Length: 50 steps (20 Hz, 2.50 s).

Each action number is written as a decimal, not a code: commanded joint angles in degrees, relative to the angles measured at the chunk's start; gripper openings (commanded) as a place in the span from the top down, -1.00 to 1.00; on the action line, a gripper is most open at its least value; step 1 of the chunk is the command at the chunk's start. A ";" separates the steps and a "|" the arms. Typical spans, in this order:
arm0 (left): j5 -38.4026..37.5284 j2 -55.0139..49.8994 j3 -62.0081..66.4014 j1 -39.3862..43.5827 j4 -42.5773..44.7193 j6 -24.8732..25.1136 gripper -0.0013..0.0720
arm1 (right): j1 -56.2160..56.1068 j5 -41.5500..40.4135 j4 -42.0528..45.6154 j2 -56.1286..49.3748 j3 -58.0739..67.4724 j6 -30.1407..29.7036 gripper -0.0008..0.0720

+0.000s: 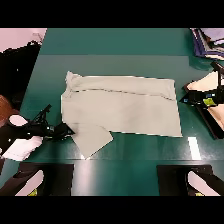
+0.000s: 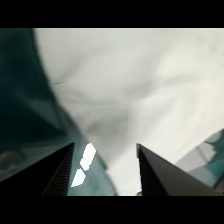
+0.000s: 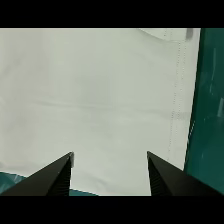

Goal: Fold the shirts.

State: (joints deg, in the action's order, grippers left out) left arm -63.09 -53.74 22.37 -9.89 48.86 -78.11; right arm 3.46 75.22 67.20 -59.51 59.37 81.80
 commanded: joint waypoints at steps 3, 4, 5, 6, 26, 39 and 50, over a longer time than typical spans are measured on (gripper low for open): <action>8.70 0.22 -4.81 1.55 -5.68 1.62 -0.32 | 0.04 -0.02 -0.26 1.07 -0.22 0.02 -0.41; 9.81 0.22 -4.81 3.91 -5.84 1.57 -0.31 | 0.04 0.09 -0.22 1.09 -0.22 0.02 -0.41; 10.64 0.22 -4.79 6.01 -6.49 1.57 0.14 | 0.11 0.66 -0.17 1.09 -0.22 0.02 -0.41; 11.15 0.22 -4.50 7.67 -6.99 1.60 0.76 | 0.57 1.73 0.00 1.07 -0.28 0.02 -0.41; 5.49 0.24 3.10 8.83 -4.92 2.10 0.90 | 26.49 -0.13 -10.54 -7.76 -28.65 -8.87 0.10; -18.82 24.81 3.21 8.85 10.78 -12.11 0.91 | 20.09 11.78 -0.90 12.74 -21.49 -8.81 0.93; -17.11 20.79 15.08 8.83 3.65 -10.49 0.90 | 12.81 14.73 2.86 13.05 -9.44 -2.45 0.93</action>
State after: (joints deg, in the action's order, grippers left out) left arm -85.78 -25.54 33.12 -1.04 52.75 -93.36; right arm 19.66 91.85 69.73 -42.06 44.66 77.17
